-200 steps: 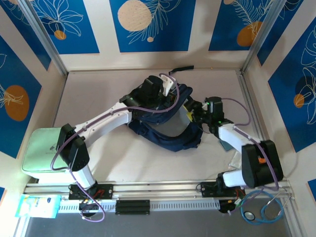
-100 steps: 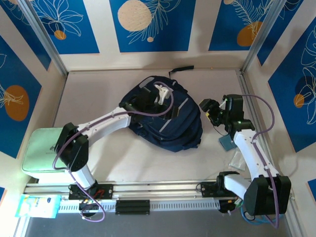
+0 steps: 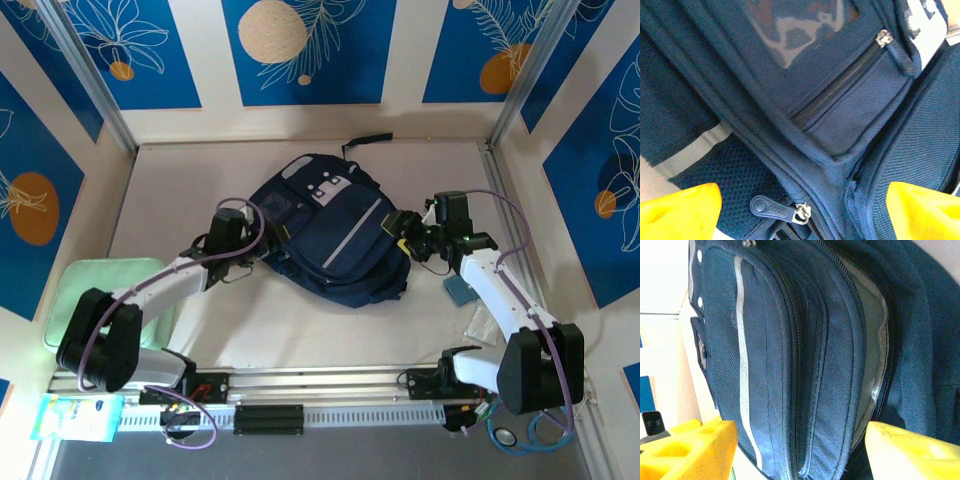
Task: Pack the student bag
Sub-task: Rotate the student bag at the center of the table.
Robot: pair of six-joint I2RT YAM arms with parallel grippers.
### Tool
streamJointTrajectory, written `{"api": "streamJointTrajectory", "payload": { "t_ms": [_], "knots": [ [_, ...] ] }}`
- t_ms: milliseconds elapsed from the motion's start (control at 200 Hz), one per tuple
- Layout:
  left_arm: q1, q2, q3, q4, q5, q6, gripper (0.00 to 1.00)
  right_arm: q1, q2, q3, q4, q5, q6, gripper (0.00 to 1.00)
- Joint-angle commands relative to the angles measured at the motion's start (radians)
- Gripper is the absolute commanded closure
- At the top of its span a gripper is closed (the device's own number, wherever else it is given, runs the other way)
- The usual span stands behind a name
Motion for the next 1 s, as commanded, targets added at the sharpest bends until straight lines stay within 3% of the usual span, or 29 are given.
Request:
{"api": "streamJointTrajectory", "payload": {
  "t_ms": [0, 155, 385, 560, 995],
  "knots": [
    [0.016, 0.021, 0.006, 0.126, 0.007, -0.115, 0.15, 0.015, 0.013, 0.048, -0.011, -0.037, -0.016, 0.33],
    [0.031, 0.091, 0.016, 0.175, -0.005, -0.170, 0.21, 0.029, 0.009, 0.051, -0.007, -0.038, -0.015, 0.34],
    [0.039, 0.232, 0.045, 0.340, 0.086, -0.242, 0.28, 0.058, 0.025, 0.020, 0.045, -0.099, 0.030, 0.34],
    [0.039, 0.278, 0.067, 0.393, 0.108, -0.229, 0.37, 0.082, 0.064, 0.001, 0.074, -0.104, 0.047, 0.34],
    [0.040, 0.219, 0.118, 0.265, 0.102, -0.158, 0.83, 0.073, 0.252, 0.084, 0.131, -0.185, 0.005, 0.36]
  ]
}}
